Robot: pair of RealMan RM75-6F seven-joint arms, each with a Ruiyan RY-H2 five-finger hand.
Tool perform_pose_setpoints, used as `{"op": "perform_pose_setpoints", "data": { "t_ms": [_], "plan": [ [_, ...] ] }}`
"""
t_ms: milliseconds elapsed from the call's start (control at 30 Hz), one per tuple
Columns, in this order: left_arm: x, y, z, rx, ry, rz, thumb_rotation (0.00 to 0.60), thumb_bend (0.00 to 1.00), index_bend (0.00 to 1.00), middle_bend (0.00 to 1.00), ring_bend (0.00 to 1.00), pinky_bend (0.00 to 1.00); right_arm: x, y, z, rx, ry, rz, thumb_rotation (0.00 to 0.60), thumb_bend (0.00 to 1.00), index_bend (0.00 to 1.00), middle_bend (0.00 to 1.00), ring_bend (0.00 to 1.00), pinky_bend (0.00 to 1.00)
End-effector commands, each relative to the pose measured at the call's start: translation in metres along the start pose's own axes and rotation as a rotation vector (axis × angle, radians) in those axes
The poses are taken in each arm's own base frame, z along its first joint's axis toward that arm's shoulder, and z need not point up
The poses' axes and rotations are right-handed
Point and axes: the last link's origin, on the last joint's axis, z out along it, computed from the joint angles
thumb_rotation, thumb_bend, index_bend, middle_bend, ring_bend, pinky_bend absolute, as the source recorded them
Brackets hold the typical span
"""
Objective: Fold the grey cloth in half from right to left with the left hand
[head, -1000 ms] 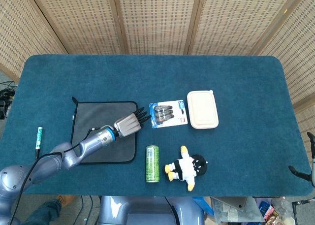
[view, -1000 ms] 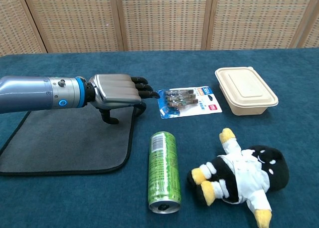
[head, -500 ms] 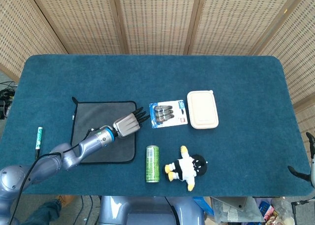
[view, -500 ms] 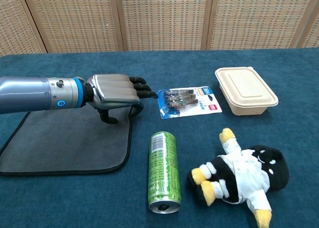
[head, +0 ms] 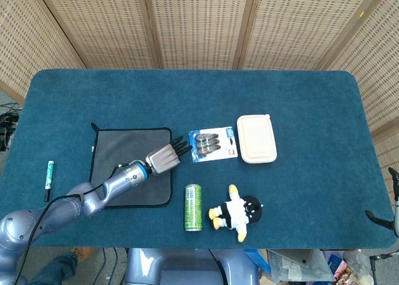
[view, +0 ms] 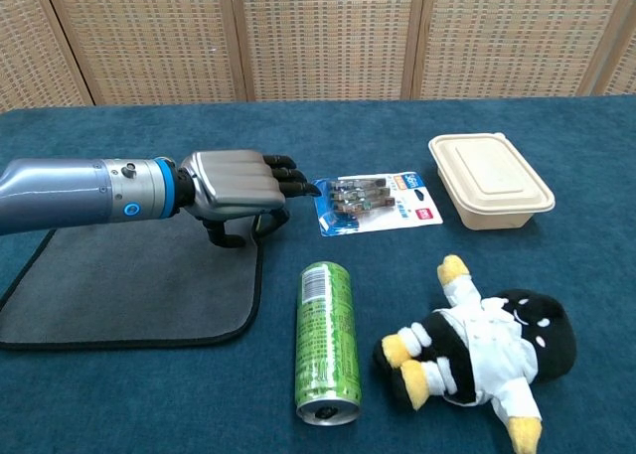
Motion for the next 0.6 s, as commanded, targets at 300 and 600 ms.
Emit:
{"op": "perform_pose_setpoints", "data": {
  "t_ms": [300,600],
  "plan": [
    [-0.0002,0.0022,0.0017,-0.001,0.002,0.006,0.6,0.44,0.56,0.0,0.0,0.0,0.0009,0.0006,-0.0001,-0.001,0.002,0.003,0.6,0.0,0.0,0.0,0.0,0.0],
    [0.0004,0.0005,0.0022,0.005,0.006,0.005,0.6,0.5,0.58,0.0,0.0,0.0,0.0009,0.0007,-0.0003,0.001,-0.001,0.005,0.6,0.0,0.0,0.0,0.0,0.0]
  ]
}}
